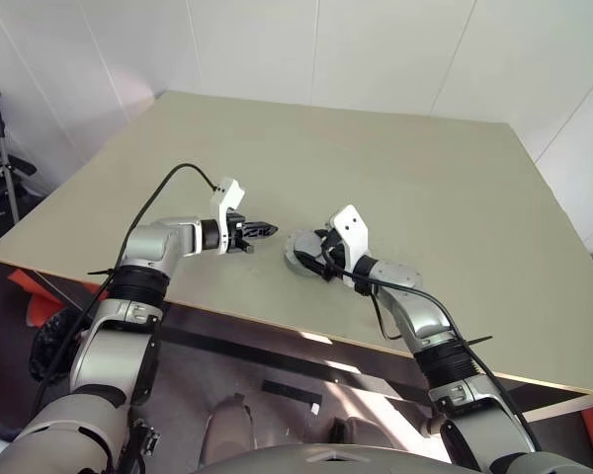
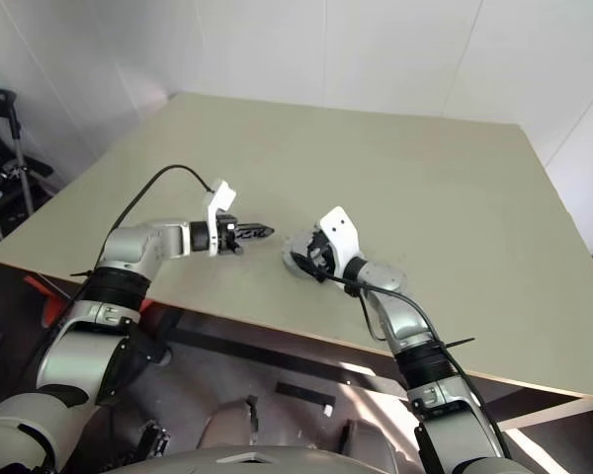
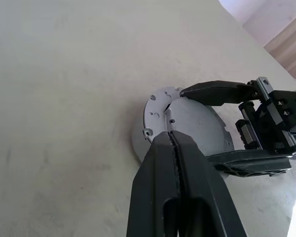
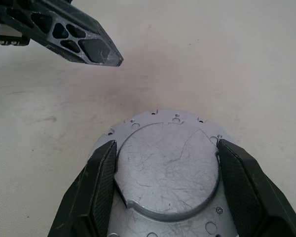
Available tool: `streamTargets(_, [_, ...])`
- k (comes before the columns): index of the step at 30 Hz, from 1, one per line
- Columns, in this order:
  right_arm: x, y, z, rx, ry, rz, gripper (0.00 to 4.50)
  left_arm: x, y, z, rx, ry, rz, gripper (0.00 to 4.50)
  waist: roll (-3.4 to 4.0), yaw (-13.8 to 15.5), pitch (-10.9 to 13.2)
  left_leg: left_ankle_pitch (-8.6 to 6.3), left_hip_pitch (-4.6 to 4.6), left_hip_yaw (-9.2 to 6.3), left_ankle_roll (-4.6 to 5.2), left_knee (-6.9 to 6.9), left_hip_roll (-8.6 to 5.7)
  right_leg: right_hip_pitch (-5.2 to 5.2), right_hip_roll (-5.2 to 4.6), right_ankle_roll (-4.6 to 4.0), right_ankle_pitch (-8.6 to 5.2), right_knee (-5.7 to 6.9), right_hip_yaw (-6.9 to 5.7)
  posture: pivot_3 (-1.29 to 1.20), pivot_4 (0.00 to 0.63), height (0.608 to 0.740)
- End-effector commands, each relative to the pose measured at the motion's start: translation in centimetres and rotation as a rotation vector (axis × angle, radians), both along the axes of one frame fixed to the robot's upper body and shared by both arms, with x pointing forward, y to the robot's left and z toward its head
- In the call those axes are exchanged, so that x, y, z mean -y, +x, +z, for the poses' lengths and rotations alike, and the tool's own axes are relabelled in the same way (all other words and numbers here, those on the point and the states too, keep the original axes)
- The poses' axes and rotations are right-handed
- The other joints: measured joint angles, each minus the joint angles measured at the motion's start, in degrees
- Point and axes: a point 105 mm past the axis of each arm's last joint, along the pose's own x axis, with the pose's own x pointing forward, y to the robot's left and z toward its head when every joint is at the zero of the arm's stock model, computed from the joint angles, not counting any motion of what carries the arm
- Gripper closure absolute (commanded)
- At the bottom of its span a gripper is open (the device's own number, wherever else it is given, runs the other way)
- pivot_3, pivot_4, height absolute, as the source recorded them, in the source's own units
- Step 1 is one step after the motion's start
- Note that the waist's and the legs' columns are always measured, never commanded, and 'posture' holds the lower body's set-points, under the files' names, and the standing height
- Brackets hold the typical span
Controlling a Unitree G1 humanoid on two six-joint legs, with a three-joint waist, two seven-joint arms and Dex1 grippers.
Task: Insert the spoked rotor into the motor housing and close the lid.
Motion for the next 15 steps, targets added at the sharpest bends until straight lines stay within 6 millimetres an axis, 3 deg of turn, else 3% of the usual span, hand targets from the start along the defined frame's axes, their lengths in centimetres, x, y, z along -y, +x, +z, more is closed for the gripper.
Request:
streamTargets(1, [0.3,-0.1,-0.8,-0.024,-0.024,-0.004,1.24,1.3,0.4,1.4,0.021,-0.041,-0.021,4.50,0.00,0.01,0.00,0.00,0.01,0.00,0.00,0.00,0.00,0.02,0.00,0.00,0.00,0.00,0.00,0.00,0.000,0.740])
streamTargets(15, [0.2,0.1,-0.5,-0.012,-0.019,-0.009,1.24,4.8,0.8,0.4,-0.050,-0.070,-0.071,4.50,0.00,-0.02,0.00,-0.01,0.06,0.00,0.01,-0.02,-0.01,0.11,-0.01,0.00,0.00,-0.07,0.00,0.00,0.000,0.740])
